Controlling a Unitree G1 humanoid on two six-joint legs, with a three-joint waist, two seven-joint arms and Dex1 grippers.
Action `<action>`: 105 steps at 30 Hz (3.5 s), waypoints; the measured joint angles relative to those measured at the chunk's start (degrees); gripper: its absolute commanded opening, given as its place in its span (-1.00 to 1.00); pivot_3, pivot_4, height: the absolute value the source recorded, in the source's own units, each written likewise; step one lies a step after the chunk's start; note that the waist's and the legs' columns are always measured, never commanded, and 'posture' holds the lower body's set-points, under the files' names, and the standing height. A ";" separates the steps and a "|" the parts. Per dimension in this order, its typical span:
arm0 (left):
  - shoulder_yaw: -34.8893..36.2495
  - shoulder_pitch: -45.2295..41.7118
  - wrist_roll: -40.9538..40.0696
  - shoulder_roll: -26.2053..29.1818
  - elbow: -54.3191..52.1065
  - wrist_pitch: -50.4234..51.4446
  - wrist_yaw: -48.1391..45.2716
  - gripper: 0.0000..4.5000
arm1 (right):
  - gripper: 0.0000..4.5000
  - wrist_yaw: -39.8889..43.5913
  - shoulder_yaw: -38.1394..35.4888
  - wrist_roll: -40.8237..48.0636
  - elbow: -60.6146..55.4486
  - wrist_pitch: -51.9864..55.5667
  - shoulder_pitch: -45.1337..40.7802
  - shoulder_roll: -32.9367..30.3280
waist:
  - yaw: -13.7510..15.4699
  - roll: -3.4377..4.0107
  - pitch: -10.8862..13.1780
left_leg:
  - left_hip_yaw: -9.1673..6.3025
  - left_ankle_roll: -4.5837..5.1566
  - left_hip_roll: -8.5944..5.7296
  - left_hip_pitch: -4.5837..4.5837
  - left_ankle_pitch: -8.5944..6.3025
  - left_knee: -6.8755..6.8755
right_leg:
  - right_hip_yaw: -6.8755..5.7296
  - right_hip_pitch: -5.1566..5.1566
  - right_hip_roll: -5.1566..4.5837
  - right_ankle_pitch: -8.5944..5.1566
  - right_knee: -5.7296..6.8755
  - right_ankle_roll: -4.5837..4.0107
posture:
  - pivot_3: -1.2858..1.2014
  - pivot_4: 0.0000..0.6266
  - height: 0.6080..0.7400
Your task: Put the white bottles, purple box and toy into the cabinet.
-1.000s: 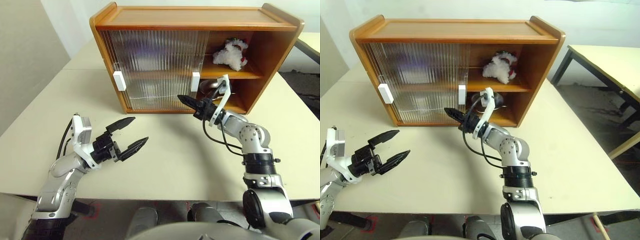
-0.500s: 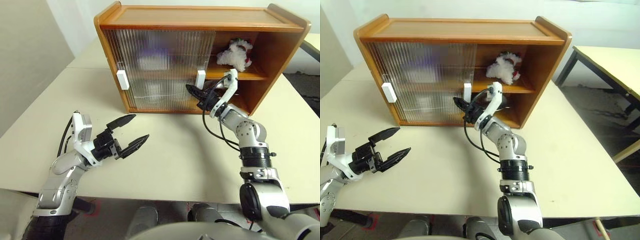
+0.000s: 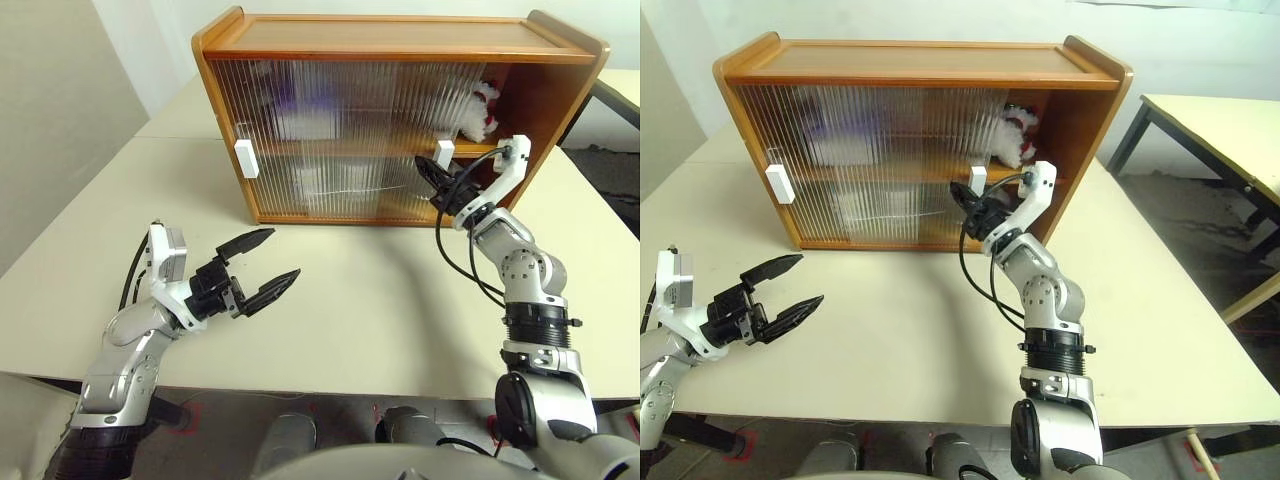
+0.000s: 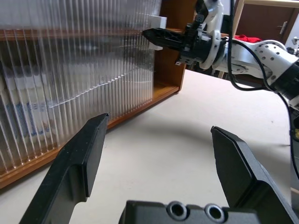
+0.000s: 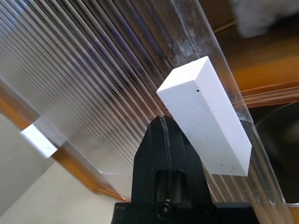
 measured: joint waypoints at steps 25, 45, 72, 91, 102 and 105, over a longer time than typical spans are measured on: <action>-0.27 -0.11 0.50 -1.85 1.11 -0.81 -0.09 1.00 | -0.98 -12.44 -6.98 -5.46 0.20 -10.17 1.24 -4.26 | -0.13 0.01 0.02 | -0.28 -0.26 -0.01 -0.61 0.45 0.02 | 0.23 -0.59 -0.07 0.48 -0.01 0.21 | 0.04 -0.96 1.00; -0.27 -0.31 0.50 -1.83 1.62 -0.82 -0.49 1.00 | -0.98 -16.62 -6.32 -11.74 -0.26 -15.88 2.92 -4.17 | -0.10 0.02 0.03 | -0.30 -0.29 -0.03 -0.67 0.44 -0.06 | 0.25 -0.64 -0.13 0.36 -0.06 0.43 | 0.04 -0.98 1.00; 8.35 2.57 1.21 -1.48 4.66 -7.47 4.63 1.00 | -0.25 21.79 3.71 -4.71 -11.24 -27.21 24.76 -8.28 | 1.16 -0.05 -0.06 | -0.23 -0.28 -0.10 -0.29 0.21 -0.22 | -0.02 0.00 0.03 -0.40 -0.08 0.36 | 0.08 -0.96 1.00; 18.62 -5.19 13.52 1.44 29.17 -4.59 32.76 1.00 | 0.99 30.78 -13.23 -6.57 47.10 -42.42 8.30 -24.04 | 1.70 -0.46 0.30 | -0.07 -0.53 0.04 0.45 0.26 -0.29 | 0.10 0.53 0.15 -0.18 0.05 0.01 | 0.10 -0.99 1.00; 16.13 -4.47 13.54 1.19 24.46 -1.23 31.68 1.00 | 0.99 31.08 -14.30 -7.13 55.55 -46.25 5.02 -25.28 | 3.20 -1.00 0.96 | -0.08 -0.48 -0.11 0.88 0.26 -0.22 | 0.25 1.09 0.07 -0.30 0.03 0.18 | 0.11 -0.89 1.00; 16.01 -4.53 13.15 0.79 23.94 -1.11 31.08 1.00 | 0.99 31.89 -15.33 -7.08 55.67 -46.31 5.43 -25.29 | 3.21 -1.17 1.15 | -0.08 -0.50 -0.10 0.96 0.25 -0.23 | 0.27 1.14 0.06 -0.30 0.04 0.14 | 0.11 -0.91 1.00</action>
